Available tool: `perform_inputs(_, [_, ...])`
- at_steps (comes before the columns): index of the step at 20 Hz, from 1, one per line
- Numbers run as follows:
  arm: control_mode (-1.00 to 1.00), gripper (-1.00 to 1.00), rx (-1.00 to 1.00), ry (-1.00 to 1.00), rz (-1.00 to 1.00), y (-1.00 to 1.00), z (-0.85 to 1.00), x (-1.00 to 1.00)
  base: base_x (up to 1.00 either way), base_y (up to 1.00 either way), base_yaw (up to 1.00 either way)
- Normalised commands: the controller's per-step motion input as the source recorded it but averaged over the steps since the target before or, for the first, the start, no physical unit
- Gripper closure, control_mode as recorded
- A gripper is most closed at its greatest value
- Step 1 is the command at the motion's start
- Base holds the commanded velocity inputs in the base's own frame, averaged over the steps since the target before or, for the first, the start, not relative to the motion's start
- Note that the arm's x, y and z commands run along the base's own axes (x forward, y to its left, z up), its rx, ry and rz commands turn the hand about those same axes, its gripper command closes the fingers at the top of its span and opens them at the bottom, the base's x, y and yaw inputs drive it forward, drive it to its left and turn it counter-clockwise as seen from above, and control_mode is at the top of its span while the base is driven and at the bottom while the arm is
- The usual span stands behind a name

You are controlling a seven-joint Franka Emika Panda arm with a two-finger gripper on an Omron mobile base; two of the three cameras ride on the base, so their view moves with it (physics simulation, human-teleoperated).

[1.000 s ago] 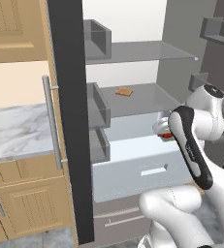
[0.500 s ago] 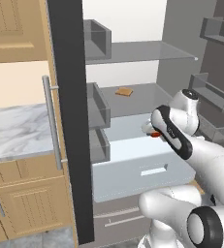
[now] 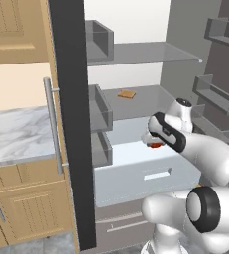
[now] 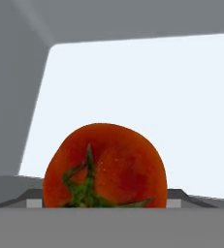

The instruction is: Place the tomato and cucumber inside the fridge drawer. Close the drawer after placing the vegetables.

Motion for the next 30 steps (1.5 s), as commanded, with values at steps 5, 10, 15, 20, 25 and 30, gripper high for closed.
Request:
perform_inputs(5, [-1.00,1.00,0.00,0.18,0.01,0.00,-0.28,-0.32,0.00,0.00,0.00])
perform_inputs(10, [-1.00,1.00,0.00,0.13,0.00,0.00,0.00,-0.47,0.00,0.00,0.00])
perform_inputs(15, [-1.00,1.00,0.00,0.11,0.00,0.00,0.00,-0.54,0.00,0.00,0.00])
perform_inputs(20, [-1.00,1.00,0.00,0.24,0.00,0.00,0.02,0.91,0.00,0.00,0.00])
perform_inputs(25, [-1.00,1.00,0.00,0.13,0.00,0.00,-0.64,0.46,0.00,0.00,0.00])
perform_inputs(30, [-1.00,1.00,0.00,0.05,0.00,0.00,-0.74,0.18,0.00,0.00,0.00])
